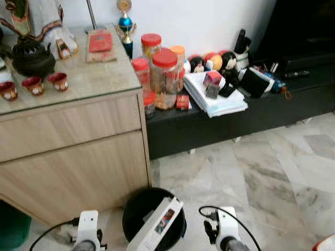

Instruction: Picking trash to rubbish bin

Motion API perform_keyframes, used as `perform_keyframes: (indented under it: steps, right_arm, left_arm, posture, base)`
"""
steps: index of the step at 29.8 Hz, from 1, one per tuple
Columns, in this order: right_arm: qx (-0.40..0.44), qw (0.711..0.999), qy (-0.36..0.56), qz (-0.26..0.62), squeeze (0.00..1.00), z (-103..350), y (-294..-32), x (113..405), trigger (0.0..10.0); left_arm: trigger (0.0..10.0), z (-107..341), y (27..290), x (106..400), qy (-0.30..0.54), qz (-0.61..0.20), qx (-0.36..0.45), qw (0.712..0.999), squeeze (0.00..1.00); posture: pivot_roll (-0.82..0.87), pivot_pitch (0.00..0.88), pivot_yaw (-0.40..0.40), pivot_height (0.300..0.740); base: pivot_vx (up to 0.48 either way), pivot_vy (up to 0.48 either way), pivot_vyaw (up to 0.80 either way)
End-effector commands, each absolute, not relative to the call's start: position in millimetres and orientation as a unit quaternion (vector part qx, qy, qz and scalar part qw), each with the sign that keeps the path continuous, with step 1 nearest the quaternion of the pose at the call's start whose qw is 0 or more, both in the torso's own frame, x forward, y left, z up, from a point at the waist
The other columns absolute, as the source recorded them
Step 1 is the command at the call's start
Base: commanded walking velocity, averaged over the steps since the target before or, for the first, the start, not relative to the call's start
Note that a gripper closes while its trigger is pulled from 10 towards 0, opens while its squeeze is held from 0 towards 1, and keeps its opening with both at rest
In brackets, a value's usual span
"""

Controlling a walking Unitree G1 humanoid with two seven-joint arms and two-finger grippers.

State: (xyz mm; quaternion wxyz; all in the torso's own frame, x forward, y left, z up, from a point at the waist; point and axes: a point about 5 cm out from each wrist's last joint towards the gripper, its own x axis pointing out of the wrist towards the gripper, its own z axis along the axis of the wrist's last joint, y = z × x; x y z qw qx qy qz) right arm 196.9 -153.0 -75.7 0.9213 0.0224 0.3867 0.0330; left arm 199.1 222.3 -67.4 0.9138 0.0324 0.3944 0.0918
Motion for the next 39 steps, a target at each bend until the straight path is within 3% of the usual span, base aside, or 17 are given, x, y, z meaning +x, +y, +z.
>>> perform_keyframes:
  steps: [1, 39]
  right_arm:
    - [0.025, 0.918, 0.395, 0.026, 0.00, -77.9, -154.5, 193.2, 10.0]
    - [0.027, 0.920, 0.389, 0.023, 0.00, -76.5, -155.9, 195.6, 10.0]
  left_arm:
    - [10.0, -68.8, 225.3, 195.2, 0.397, 0.102, 0.027, 0.912, 0.00]
    - [10.0, -68.4, 220.8, 197.9, 0.394, 0.100, 0.020, 0.913, 0.00]
  posture:
    - [-0.02, 0.032, -0.018, 0.740]
    - [-0.03, 0.033, -0.023, 0.740]
  base:
    - [-0.262, 0.000, 0.00]
    - [-0.256, 0.000, 0.00]
